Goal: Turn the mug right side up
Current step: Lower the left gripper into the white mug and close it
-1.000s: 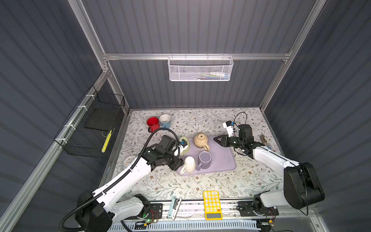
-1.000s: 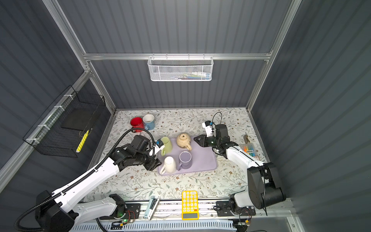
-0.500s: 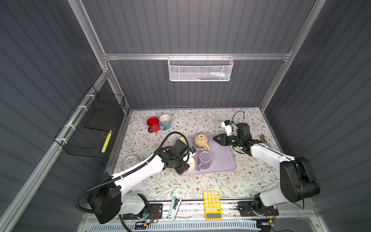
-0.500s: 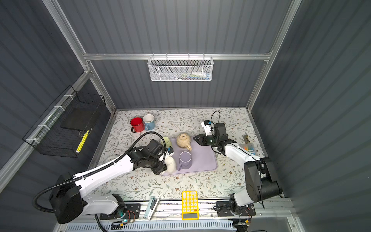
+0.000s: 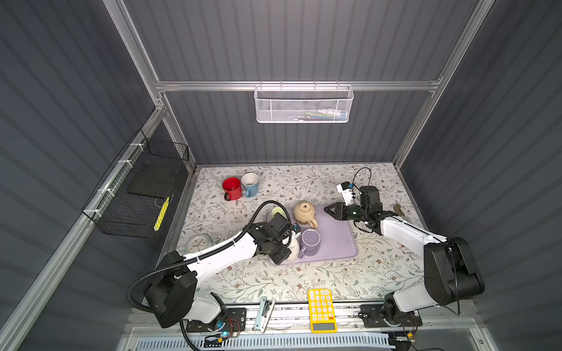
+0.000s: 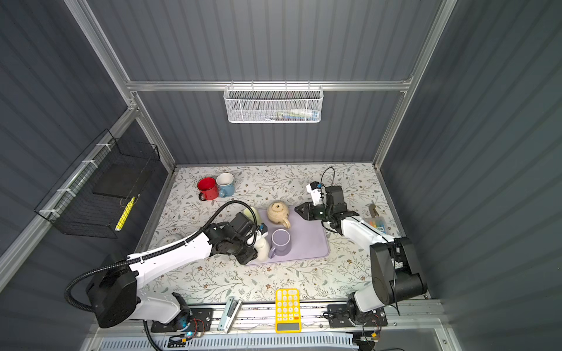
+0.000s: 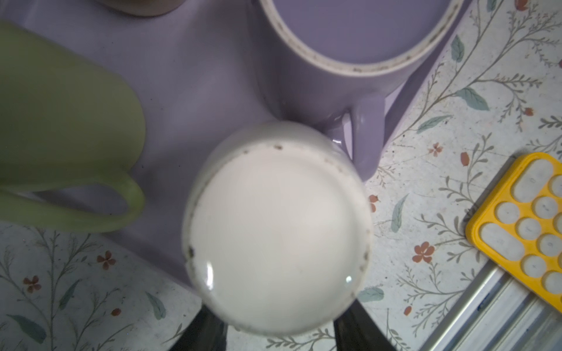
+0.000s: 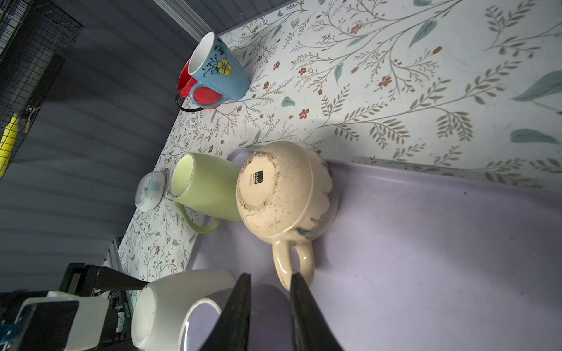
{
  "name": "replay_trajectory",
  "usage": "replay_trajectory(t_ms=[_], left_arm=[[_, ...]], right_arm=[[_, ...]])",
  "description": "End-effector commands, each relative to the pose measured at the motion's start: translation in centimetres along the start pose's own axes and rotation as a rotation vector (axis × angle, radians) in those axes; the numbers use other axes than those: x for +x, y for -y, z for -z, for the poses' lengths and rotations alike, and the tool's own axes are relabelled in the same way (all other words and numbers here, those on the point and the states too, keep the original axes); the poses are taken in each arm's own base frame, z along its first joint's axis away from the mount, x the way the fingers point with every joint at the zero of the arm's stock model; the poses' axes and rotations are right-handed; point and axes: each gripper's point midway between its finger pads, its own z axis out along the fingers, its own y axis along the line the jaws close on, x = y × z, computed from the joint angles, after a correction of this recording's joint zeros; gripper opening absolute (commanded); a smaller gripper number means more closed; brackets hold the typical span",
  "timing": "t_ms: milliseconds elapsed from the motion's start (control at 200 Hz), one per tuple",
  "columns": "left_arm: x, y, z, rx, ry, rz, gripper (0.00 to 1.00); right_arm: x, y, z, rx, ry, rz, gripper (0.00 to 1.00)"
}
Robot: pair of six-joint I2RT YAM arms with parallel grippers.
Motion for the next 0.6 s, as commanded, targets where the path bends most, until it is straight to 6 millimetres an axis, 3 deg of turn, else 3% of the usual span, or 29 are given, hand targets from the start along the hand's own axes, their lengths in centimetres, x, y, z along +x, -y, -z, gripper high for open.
replay_trajectory(t_ms=[0, 595], left_arm=[[-1.1, 0.5, -0.7, 0.016, 0.043, 0.043, 0.53], [0.7, 0.9, -1.6, 0.031, 0.052, 0.13, 0.54]], right_arm=[[-0.6, 0.1, 0.0, -0.002, 0.009, 0.021, 0.25], [-0.4, 0.0, 0.4, -0.002, 0.02, 0.015, 0.25]])
